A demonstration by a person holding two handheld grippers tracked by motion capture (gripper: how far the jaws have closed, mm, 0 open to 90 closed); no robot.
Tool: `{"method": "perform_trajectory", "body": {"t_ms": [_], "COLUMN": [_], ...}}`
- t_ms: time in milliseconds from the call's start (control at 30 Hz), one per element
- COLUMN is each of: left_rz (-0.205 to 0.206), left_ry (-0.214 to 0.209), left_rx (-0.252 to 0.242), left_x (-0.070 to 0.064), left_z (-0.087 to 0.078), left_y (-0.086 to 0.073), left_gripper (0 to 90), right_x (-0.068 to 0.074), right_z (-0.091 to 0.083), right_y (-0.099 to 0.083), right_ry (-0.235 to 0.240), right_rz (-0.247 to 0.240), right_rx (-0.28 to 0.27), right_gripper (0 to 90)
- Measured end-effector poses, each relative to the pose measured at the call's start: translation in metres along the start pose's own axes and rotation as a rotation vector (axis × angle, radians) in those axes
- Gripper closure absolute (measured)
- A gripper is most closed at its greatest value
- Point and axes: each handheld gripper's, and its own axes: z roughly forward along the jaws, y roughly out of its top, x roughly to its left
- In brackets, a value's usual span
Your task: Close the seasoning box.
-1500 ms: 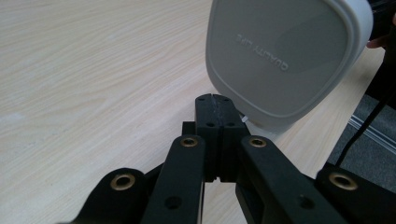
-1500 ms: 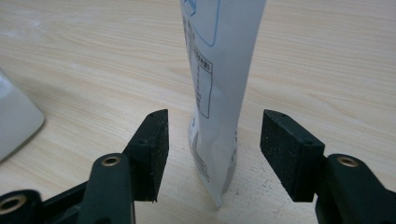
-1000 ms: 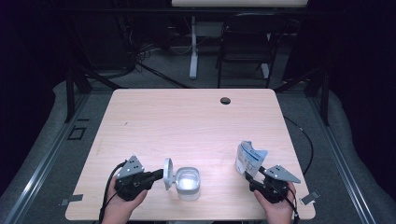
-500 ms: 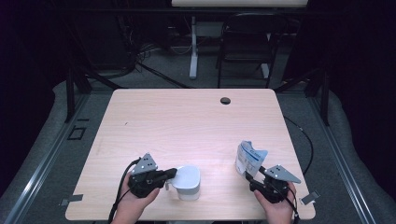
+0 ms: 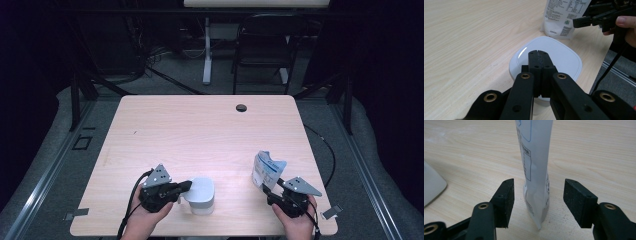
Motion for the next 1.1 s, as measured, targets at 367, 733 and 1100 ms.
{"method": "perform_trajectory", "body": {"t_ms": [367,733,1100], "left_rz": [-0.042,-0.123,-0.214], "left_ry": [0.058,0.141,0.207], "left_rx": [-0.021,0.012,-0.003], "left_x": [0.021,0.053,0.081], "left_z": [-0.031,-0.053,-0.07], "left_y": [-0.016,-0.062,-0.101], "left_gripper": [90.0,90.0,90.0], "right_x": [0.002,0.004,0.005], "right_z": [0.002,0.003,0.004], "right_y": [-0.001,-0.001,-0.002], "right_ry": [0.013,0.013,0.007], "right_rz": [-0.012,-0.02,-0.026], "right_rx": [-0.001,0.003,0.014], "right_gripper": [42.0,41.7,41.6]}}
